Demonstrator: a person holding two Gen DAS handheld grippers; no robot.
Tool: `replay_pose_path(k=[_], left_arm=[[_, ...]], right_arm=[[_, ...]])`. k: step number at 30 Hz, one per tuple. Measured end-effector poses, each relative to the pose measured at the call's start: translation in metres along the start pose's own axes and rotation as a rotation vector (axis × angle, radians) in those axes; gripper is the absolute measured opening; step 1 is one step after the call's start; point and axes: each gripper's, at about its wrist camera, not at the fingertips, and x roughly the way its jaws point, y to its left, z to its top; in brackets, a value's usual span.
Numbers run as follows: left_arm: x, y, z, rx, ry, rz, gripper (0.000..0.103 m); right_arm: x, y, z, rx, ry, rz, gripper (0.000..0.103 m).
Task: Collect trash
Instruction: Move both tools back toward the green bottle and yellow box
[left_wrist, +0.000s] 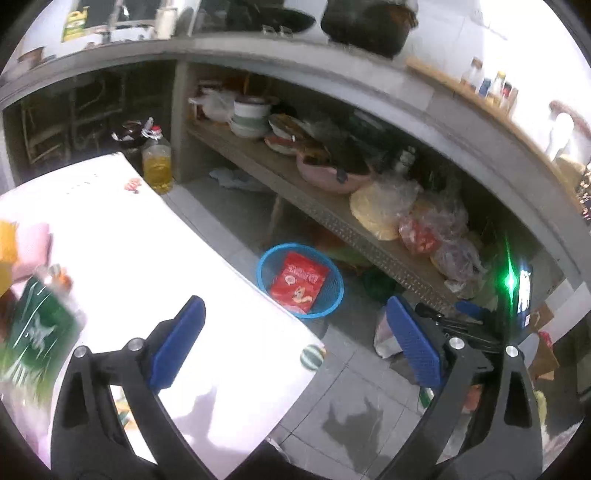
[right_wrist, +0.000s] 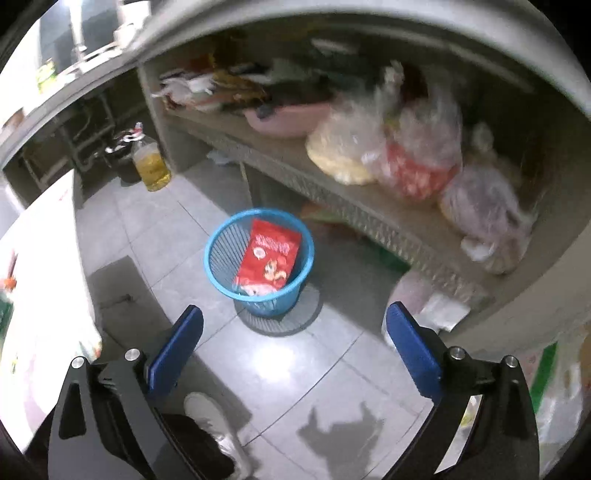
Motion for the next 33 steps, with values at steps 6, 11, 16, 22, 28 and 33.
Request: replay_pose_path(k=[6, 11, 16, 22, 28, 33], left_arm=[[-0.043, 0.029, -0.033, -0.113, -0.040, -0.006, 0.095], [-0.070, 0.057, -0.057, -0.196, -0.080, 0.004, 0.095], [-0.101, 0.080, -0.077, -0.241, -0.172, 0.041, 0.095], [-0.139, 0.101, -0.105, -0.233, -0.272, 0.126, 0.095], [-0.177, 0.122, -0.110, -0.147, -0.337, 0.179, 0.095], [-0.198, 0.146, -0.062, -0.001, -0.323, 0.240, 0.095]], right_arm=[[-0.043, 0.047, -0.003, -0.182, -0.105, -0.064, 0.096], [-0.066, 0.086, -0.008, -0.269, -0.174, -0.002, 0.096], [-0.086, 0.116, -0.012, -0.318, -0.201, 0.230, 0.096], [-0.098, 0.161, -0.026, -0.380, -0.194, 0.387, 0.096], [-0.102, 0.194, -0.029, -0.422, -0.158, 0.521, 0.096], [-0.100, 0.224, -0.028, -0.478, -0.085, 0.645, 0.096]])
